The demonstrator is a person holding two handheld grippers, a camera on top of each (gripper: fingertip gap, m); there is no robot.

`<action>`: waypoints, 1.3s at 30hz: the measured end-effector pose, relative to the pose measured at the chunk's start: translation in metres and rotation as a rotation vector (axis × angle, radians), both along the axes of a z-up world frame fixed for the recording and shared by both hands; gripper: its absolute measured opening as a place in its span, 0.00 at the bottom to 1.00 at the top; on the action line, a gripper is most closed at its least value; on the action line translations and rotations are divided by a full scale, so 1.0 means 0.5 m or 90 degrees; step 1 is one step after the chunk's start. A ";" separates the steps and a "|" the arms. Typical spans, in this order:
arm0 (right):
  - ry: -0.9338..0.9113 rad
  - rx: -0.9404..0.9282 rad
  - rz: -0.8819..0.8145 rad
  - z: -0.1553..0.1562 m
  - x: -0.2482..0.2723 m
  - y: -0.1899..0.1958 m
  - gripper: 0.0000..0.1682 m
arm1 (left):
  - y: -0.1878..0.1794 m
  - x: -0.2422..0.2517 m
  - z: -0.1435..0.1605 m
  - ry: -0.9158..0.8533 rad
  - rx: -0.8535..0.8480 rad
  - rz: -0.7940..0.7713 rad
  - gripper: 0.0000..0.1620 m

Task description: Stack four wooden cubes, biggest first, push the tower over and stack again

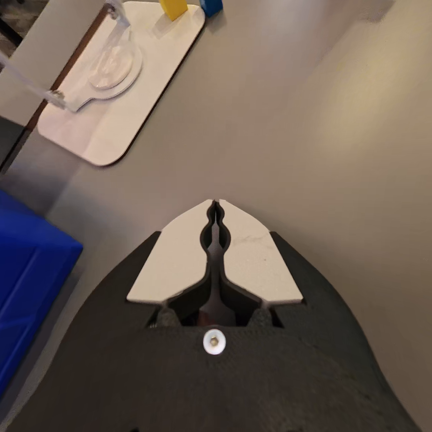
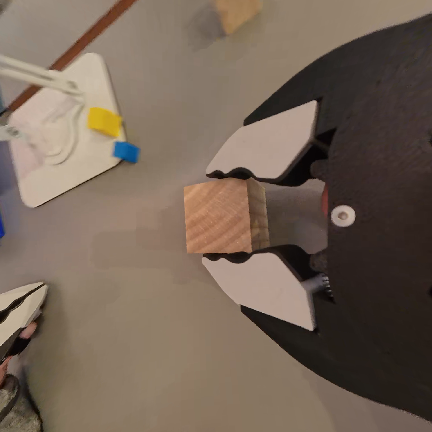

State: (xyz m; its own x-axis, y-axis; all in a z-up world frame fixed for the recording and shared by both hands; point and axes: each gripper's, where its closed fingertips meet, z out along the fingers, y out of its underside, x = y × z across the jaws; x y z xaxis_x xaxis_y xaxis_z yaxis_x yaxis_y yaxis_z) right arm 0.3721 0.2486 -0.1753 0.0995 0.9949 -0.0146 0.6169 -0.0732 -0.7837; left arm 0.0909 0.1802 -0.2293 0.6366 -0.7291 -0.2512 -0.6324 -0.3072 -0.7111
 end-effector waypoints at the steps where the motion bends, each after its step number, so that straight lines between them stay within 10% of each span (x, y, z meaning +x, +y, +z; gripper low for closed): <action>1: 0.000 0.008 0.013 0.019 -0.044 -0.014 0.36 | -0.007 -0.021 0.006 0.000 0.006 0.010 0.00; 10: 0.056 0.055 0.170 0.195 -0.607 -0.167 0.36 | -0.039 -0.288 0.038 -0.022 0.098 0.189 0.00; 19: -0.037 0.036 0.094 0.170 -1.066 -0.026 0.36 | -0.045 -0.342 0.061 -0.048 0.136 0.217 0.00; 30: -0.198 0.052 0.072 0.031 -1.141 0.075 0.43 | -0.049 -0.337 0.065 -0.047 0.135 0.207 0.00; 32: -0.191 0.089 0.057 0.051 -1.132 0.079 0.58 | -0.050 -0.334 0.061 -0.046 0.129 0.202 0.00; 39: -0.014 0.162 0.149 0.217 -0.964 -0.081 0.39 | -0.053 -0.323 0.050 -0.041 0.111 0.189 0.00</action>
